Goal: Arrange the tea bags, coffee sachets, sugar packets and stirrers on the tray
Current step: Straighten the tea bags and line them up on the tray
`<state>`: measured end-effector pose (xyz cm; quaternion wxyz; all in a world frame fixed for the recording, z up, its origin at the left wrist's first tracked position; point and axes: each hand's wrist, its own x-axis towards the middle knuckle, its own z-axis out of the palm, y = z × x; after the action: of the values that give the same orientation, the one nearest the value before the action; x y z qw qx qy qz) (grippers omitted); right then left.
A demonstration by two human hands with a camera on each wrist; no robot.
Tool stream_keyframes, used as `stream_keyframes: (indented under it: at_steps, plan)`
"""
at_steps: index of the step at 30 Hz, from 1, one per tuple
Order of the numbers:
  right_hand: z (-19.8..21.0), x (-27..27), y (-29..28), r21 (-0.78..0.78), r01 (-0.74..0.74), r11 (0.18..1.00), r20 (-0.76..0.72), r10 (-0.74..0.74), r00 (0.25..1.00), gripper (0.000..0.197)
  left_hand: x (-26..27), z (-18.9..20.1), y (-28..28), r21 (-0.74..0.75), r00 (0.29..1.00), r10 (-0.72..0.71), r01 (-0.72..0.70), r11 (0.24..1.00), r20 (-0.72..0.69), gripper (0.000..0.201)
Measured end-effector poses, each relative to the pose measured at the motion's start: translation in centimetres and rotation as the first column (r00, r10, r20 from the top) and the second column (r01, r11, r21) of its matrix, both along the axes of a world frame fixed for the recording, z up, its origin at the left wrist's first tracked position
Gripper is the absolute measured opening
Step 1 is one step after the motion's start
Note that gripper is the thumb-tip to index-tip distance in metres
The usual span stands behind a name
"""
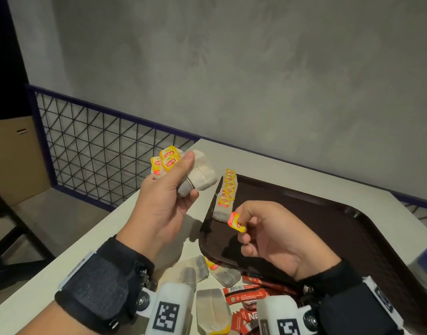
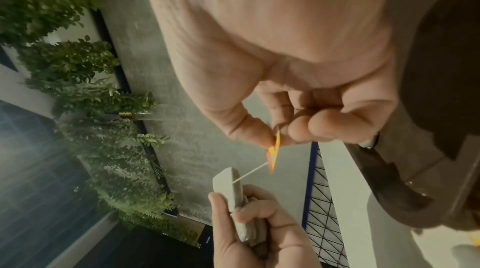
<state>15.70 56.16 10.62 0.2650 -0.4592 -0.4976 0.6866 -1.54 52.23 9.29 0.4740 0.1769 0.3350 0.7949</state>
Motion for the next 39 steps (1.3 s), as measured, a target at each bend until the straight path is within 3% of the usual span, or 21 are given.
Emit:
stream_keyframes:
  at_steps: [4,9,11,16,20,23,26,34,36,39]
  plan:
    - [0.3,0.4,0.1,-0.044,0.043,0.998,-0.064,-0.046,0.997,0.009,0.0,0.3,0.0,-0.013,0.999,-0.015,0.016,1.000,0.038,0.026]
    - [1.5,0.4,-0.3,-0.317,0.048,0.947,-0.330,-0.158,0.931,0.019,0.7,0.7,-0.6,-0.033,0.980,-0.197,0.198,0.980,0.029,0.027]
    - [1.6,0.3,-0.6,-0.293,0.038,0.955,-0.333,-0.139,0.933,0.012,1.0,0.9,-0.9,-0.033,0.964,-0.265,0.266,0.963,0.024,0.025]
    - [1.4,-0.1,-0.8,-0.183,0.042,0.982,-0.297,-0.096,0.950,0.042,1.2,1.1,-1.3,-0.017,0.933,-0.360,0.360,0.933,-0.016,0.013]
    - [1.6,0.1,-0.8,-0.189,-0.007,0.982,-0.352,-0.061,0.934,0.058,1.5,1.1,-1.7,-0.028,0.907,-0.411,0.410,0.912,-0.095,0.020]
    - [1.8,0.4,-0.9,-0.091,-0.042,0.995,-0.318,0.011,0.948,0.039,1.7,1.3,-1.8,-0.036,0.908,-0.409,0.408,0.912,-0.092,0.018]
    - [1.6,0.4,-0.8,0.045,-0.057,0.997,-0.218,0.066,0.974,0.020,1.4,1.4,-1.6,-0.021,0.934,-0.357,0.357,0.934,-0.001,0.012]
    - [1.0,-0.3,-1.9,0.073,-0.246,0.967,-0.067,0.251,0.966,0.013,0.3,0.9,-0.5,0.001,0.994,-0.055,0.055,0.998,0.092,0.034]
    - [0.8,-0.6,-1.9,0.078,-0.220,0.972,-0.054,0.224,0.973,0.013,0.2,0.8,-0.4,-0.005,0.992,-0.072,0.073,0.997,0.106,0.034]
    - [0.4,-0.8,-1.5,0.078,-0.084,0.993,-0.123,0.093,0.988,0.020,0.4,0.7,-0.6,-0.019,0.974,-0.204,0.207,0.978,0.098,0.022]
